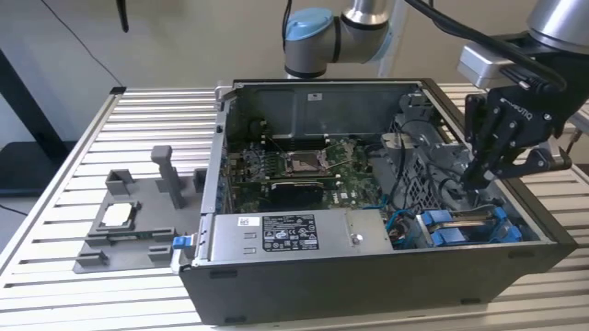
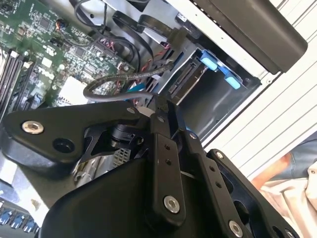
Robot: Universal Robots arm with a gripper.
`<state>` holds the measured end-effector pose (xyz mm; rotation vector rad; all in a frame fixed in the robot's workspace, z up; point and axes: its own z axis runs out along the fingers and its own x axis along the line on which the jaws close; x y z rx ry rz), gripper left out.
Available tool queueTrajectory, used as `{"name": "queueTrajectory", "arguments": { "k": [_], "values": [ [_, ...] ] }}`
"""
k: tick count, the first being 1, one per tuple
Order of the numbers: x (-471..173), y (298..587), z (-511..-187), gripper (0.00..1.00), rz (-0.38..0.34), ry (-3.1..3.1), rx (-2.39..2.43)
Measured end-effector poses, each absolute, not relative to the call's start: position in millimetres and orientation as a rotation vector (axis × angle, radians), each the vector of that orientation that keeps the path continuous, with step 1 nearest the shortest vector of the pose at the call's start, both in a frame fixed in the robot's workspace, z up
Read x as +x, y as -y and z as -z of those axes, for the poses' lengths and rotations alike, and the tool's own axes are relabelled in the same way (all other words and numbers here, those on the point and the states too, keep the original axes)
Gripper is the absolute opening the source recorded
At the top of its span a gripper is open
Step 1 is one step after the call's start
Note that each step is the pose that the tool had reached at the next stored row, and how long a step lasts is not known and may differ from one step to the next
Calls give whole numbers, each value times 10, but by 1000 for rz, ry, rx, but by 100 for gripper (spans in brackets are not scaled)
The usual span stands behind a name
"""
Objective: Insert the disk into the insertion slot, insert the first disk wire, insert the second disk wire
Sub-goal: 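Insert the first disk wire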
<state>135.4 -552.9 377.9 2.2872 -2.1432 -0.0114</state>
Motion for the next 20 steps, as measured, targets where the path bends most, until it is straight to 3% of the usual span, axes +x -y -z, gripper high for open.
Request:
{"name": "queueTrajectory", "arguments": {
  "k": [20],
  "values": [
    [1515, 5677, -3749, 19, 64, 2137, 2279]
  ]
}}
